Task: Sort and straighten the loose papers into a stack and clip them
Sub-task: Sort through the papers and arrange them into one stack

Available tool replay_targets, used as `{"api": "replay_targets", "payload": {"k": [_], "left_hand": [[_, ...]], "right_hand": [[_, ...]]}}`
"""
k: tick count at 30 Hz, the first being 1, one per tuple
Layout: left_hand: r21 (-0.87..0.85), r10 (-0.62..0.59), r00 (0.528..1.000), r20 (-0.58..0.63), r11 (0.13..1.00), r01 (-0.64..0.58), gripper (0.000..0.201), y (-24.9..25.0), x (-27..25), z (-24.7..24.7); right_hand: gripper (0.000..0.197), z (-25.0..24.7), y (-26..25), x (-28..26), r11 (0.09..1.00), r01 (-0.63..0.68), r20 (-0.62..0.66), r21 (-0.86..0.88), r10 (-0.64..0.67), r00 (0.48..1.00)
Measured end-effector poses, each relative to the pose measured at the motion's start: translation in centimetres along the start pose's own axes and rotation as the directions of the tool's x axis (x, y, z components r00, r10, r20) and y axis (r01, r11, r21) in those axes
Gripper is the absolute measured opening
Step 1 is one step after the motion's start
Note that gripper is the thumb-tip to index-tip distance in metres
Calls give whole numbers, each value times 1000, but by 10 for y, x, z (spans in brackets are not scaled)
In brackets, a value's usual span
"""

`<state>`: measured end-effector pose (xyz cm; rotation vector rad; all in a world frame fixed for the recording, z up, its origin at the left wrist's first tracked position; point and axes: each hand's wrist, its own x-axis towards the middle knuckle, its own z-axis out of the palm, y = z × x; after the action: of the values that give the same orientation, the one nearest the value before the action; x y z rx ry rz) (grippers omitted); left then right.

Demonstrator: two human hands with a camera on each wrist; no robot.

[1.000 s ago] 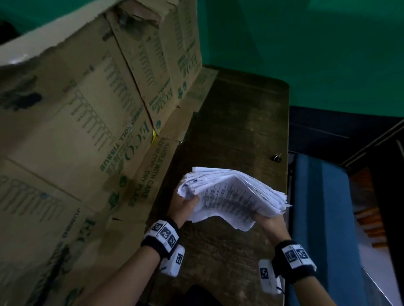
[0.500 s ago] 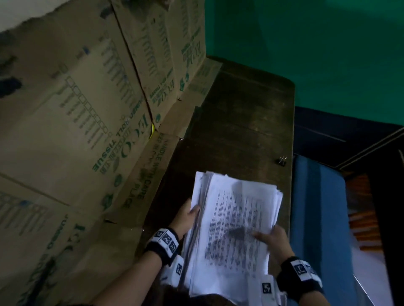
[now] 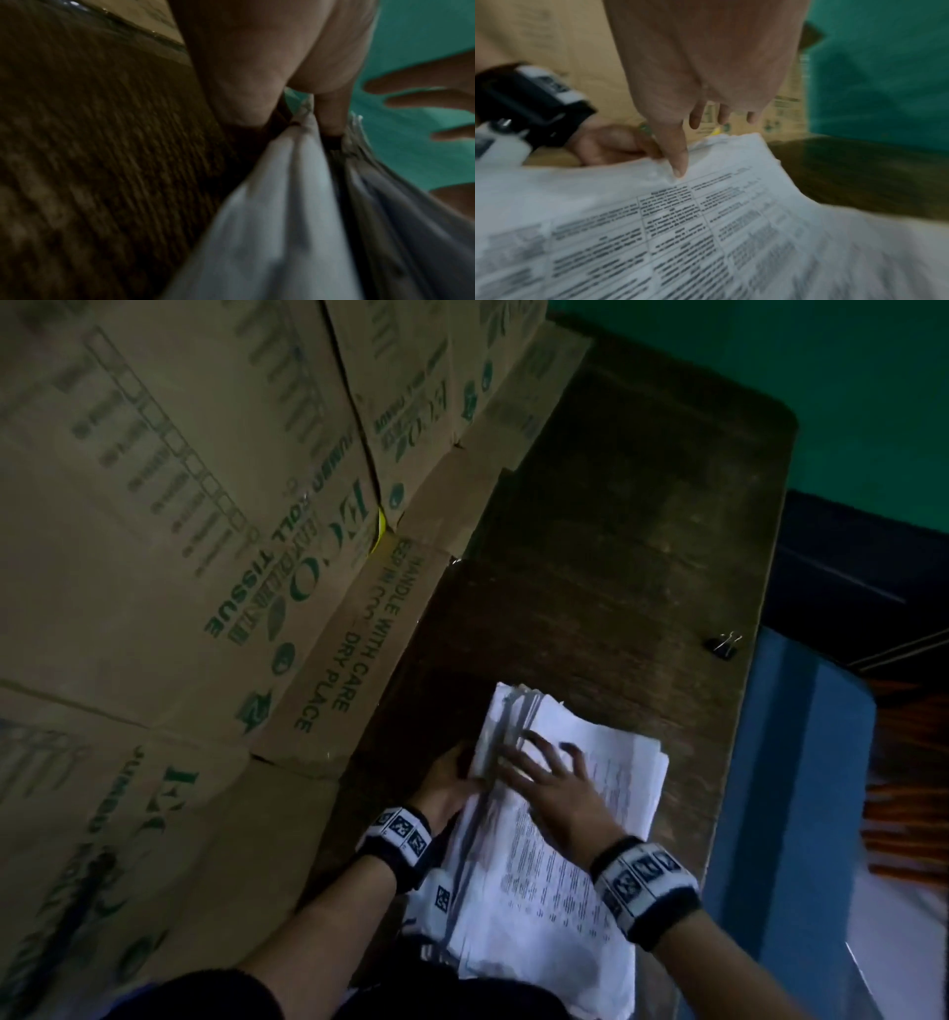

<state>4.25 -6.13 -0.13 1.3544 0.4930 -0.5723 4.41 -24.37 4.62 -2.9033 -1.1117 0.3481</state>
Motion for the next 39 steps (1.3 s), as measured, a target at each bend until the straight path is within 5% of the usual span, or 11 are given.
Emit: {"api": "replay_targets", "payload": {"k": [4, 8, 11, 16, 22, 25, 29, 36, 39], "left_hand": [[3, 5, 999, -50, 1000, -5, 37, 1, 7, 5], [13, 35, 996, -82, 999, -34, 39, 0, 13, 9], [111, 85, 992, -93, 991, -75, 38, 1, 16, 11], [368, 110, 987, -117, 928, -60, 43, 3, 18, 13], [782, 408, 912, -51, 584, -218, 29, 1, 2, 29], [663, 389, 921, 19, 685, -303, 23, -3, 1, 35], [616, 319, 948, -5, 747, -248, 41, -5, 3, 37], [623, 218, 976, -17, 766, -160, 31, 12, 11, 52], [743, 180, 982, -51, 664, -83, 37, 14, 17, 62]], "right_hand": [[80, -6, -1, 28, 972, 127, 159, -198, -96, 983], [61, -6, 9, 31, 955, 170, 114, -245, -145, 983], [44, -1, 18, 35, 959, 177, 27, -220, -176, 984], [36, -5, 25, 30, 967, 126, 137, -222, -97, 986], [27, -7, 29, 9, 976, 153, -67, -158, -165, 984], [28, -12, 30, -4, 978, 180, -157, -105, -195, 968], [22, -17, 30, -22, 965, 143, -52, -219, -158, 986], [19, -68, 35, -35, 919, 329, 110, -217, -312, 944], [30, -83, 37, -23, 909, 358, 148, -213, -332, 932]]}}
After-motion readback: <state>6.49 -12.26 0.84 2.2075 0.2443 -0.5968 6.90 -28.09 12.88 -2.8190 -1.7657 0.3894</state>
